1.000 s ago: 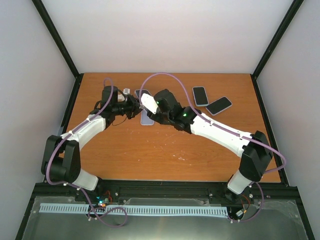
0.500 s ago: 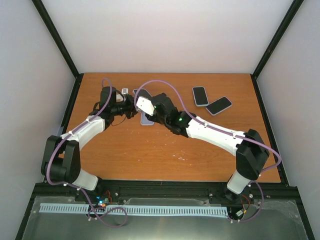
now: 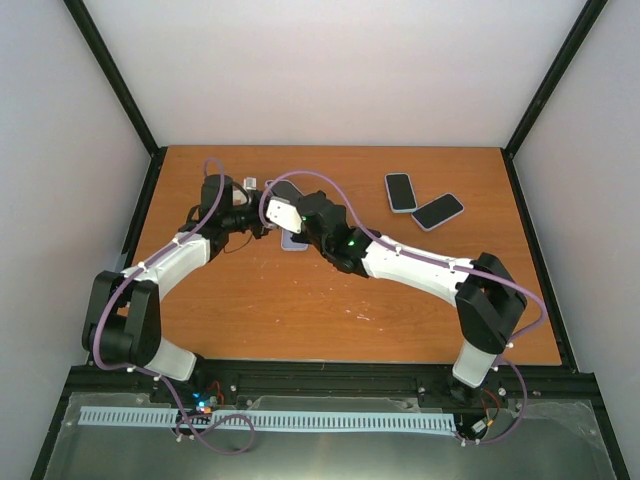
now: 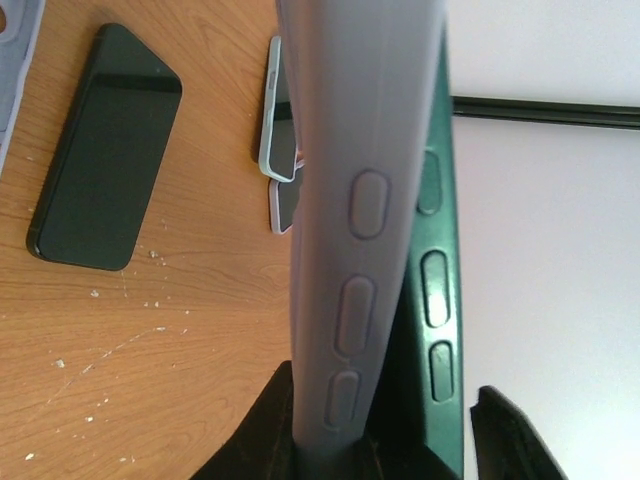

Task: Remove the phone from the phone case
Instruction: Remove the phone case from the phone, then place the phone case at the center of the board.

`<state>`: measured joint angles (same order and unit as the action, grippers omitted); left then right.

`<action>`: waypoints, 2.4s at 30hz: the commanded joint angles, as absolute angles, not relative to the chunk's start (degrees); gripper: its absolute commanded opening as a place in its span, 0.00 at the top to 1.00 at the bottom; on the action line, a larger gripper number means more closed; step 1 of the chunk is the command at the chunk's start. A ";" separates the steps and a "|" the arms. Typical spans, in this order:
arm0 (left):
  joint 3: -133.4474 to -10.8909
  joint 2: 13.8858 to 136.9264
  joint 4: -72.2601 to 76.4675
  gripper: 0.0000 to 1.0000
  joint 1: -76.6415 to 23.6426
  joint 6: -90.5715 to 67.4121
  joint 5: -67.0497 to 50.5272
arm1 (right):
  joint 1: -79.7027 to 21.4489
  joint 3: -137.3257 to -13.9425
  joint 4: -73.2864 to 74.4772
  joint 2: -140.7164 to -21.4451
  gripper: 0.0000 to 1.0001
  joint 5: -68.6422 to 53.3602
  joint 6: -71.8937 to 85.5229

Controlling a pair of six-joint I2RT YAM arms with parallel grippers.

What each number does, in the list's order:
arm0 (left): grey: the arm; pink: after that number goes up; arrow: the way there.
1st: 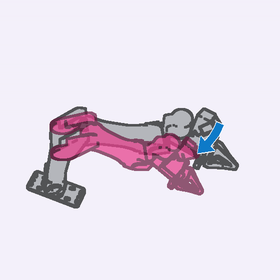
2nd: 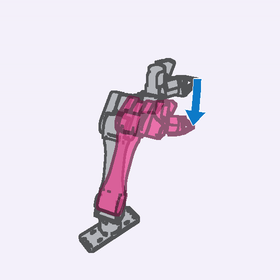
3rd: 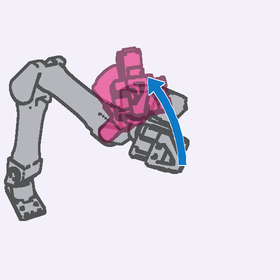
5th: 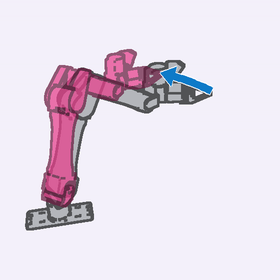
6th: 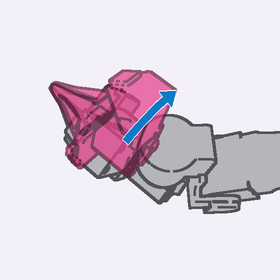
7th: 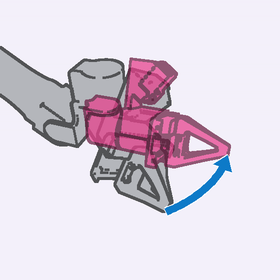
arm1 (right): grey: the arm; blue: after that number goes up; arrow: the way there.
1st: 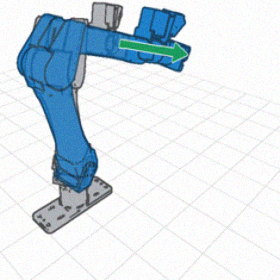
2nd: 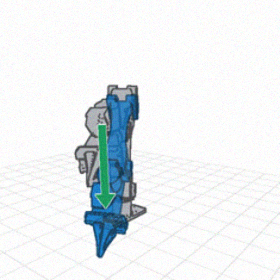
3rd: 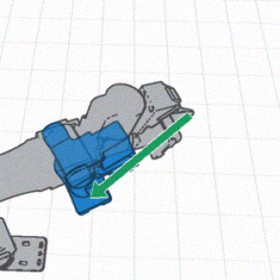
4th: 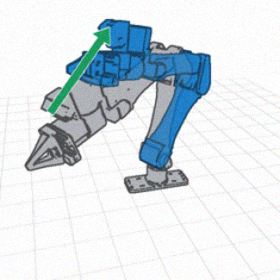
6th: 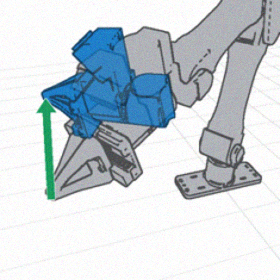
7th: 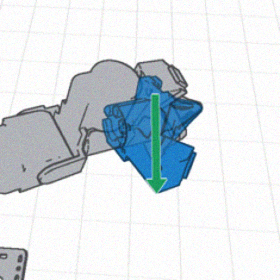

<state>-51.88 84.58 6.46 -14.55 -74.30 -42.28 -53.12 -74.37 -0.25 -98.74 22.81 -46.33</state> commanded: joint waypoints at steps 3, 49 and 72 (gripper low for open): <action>-52.91 80.58 9.23 0.99 -15.47 -73.86 -47.93 | -51.92 -76.13 0.30 -98.45 0.86 28.08 -46.76; -56.52 79.14 -5.93 0.99 -13.97 -31.59 -42.51 | -38.60 -81.65 18.02 -79.28 0.97 16.42 -29.16; -66.40 96.54 -33.99 0.99 2.36 0.57 -52.51 | -35.77 -62.47 7.06 -72.34 0.97 25.60 -26.58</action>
